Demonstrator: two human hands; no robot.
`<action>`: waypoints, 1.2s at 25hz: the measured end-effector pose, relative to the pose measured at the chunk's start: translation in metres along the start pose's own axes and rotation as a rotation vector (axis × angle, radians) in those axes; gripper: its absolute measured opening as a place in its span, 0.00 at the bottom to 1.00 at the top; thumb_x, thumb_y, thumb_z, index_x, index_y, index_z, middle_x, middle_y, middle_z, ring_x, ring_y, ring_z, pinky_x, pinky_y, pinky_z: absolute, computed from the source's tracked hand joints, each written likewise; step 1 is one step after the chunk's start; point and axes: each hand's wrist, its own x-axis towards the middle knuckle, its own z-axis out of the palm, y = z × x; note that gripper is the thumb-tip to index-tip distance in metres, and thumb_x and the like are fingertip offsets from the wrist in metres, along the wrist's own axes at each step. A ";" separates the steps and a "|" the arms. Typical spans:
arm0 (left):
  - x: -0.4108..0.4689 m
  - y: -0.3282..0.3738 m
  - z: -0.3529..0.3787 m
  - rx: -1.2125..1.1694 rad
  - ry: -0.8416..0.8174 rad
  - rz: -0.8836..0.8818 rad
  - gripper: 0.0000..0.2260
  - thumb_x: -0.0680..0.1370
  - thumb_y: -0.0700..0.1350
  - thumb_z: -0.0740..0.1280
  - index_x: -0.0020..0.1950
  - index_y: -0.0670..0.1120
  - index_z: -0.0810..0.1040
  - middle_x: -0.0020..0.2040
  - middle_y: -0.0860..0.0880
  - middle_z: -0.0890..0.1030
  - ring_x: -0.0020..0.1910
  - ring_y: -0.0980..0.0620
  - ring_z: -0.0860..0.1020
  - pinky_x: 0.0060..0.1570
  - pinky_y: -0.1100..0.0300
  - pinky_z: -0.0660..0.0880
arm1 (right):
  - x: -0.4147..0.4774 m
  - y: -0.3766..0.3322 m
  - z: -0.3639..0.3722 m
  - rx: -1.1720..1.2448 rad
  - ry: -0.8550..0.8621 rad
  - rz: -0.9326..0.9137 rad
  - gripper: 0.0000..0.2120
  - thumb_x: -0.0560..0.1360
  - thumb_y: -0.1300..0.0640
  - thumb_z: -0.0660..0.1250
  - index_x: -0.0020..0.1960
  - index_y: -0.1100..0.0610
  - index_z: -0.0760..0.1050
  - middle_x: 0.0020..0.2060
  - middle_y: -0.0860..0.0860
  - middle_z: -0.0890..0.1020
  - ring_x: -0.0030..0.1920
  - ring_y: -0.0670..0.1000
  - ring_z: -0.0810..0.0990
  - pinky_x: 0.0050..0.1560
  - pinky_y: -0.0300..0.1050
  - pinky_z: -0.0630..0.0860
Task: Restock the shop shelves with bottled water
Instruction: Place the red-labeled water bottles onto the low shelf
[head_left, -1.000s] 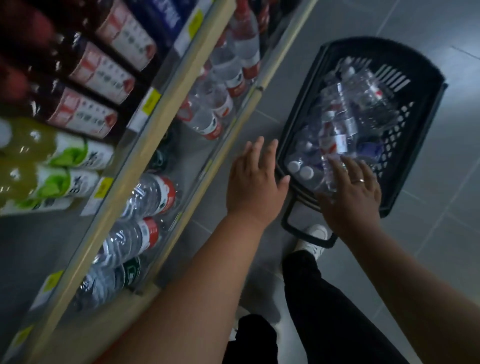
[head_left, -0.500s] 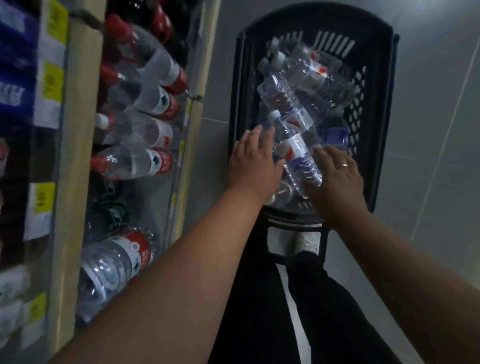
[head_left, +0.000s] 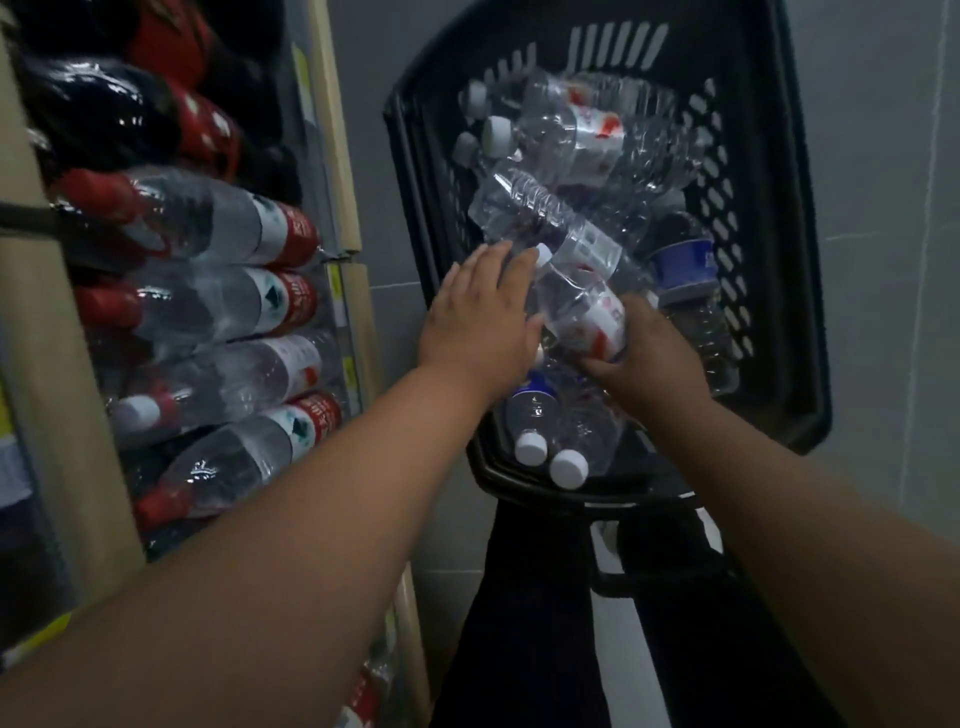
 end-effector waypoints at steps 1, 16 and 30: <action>0.010 0.003 -0.005 0.027 0.004 0.035 0.28 0.81 0.50 0.61 0.78 0.48 0.55 0.79 0.46 0.56 0.78 0.46 0.54 0.76 0.53 0.47 | -0.006 0.004 -0.005 0.066 0.029 0.041 0.31 0.65 0.39 0.75 0.61 0.51 0.69 0.51 0.50 0.80 0.48 0.52 0.78 0.46 0.49 0.76; 0.109 0.046 0.008 0.686 -0.169 0.195 0.29 0.75 0.51 0.70 0.71 0.45 0.62 0.69 0.42 0.69 0.69 0.40 0.66 0.68 0.45 0.61 | -0.032 0.025 -0.015 0.610 0.138 0.286 0.27 0.66 0.44 0.76 0.59 0.50 0.68 0.45 0.44 0.79 0.48 0.49 0.80 0.55 0.53 0.78; -0.020 0.055 -0.008 -1.218 -0.055 -0.490 0.24 0.67 0.52 0.78 0.59 0.46 0.77 0.52 0.48 0.84 0.51 0.48 0.83 0.55 0.50 0.78 | -0.089 0.020 -0.077 0.905 -0.030 0.230 0.23 0.67 0.47 0.76 0.58 0.50 0.73 0.49 0.49 0.82 0.49 0.50 0.83 0.55 0.54 0.80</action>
